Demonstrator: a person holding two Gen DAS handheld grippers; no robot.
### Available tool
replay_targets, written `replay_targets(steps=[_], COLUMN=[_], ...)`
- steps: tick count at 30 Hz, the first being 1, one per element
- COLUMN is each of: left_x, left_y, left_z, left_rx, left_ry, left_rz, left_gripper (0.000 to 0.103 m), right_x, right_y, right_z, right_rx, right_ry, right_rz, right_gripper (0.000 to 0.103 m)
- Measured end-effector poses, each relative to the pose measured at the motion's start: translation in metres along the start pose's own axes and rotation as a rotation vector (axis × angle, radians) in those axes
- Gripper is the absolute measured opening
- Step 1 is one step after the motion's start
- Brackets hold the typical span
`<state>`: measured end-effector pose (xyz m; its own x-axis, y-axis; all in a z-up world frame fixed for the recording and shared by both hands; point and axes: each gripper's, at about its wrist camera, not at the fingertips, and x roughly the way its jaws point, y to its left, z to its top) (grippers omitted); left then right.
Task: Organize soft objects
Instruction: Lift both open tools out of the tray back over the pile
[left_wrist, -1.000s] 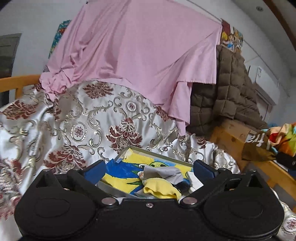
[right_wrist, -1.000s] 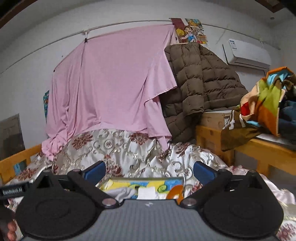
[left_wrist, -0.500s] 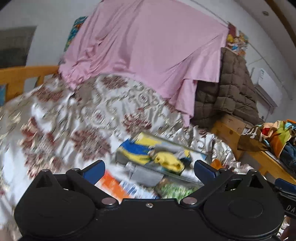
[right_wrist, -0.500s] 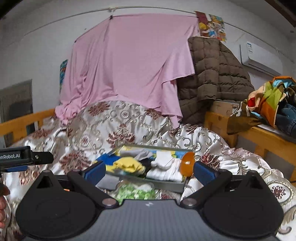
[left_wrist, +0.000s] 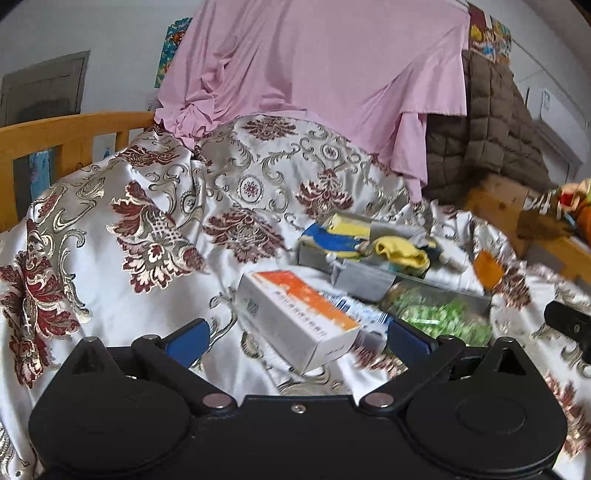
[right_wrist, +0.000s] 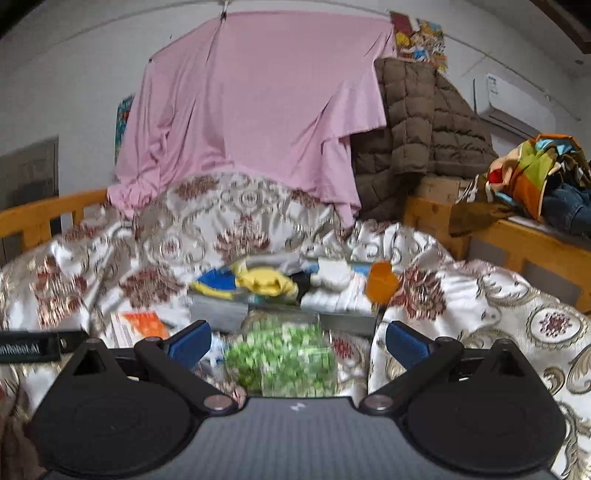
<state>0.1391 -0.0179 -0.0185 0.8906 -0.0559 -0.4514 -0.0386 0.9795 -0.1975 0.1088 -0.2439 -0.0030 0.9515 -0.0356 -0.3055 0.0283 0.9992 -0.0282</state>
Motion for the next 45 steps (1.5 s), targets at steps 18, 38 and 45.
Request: replay_targets(steps=[18,38,45], left_x=[0.018,0.025,0.024], left_y=[0.015,0.025,0.023], left_z=[-0.014,-0.002,0.003], left_rx=[0.019,-0.015,-0.014], left_ry=[0.057,0.058,0.052], left_rz=[0.076,0.125,0.139], left_gripper=[0.102,0.102,0.102], right_x=[0.030,0.043,0.047], right_y=[0.030,0.045,0.052], right_z=[-0.022,-0.017,-0.011], right_rx=[-0.058,-0.084,-0.095], right_ry=[0.100,0.056,0.031], right_rz=[0.076,0.137,0.150], right_gripper=[0.103,0.103,0.103])
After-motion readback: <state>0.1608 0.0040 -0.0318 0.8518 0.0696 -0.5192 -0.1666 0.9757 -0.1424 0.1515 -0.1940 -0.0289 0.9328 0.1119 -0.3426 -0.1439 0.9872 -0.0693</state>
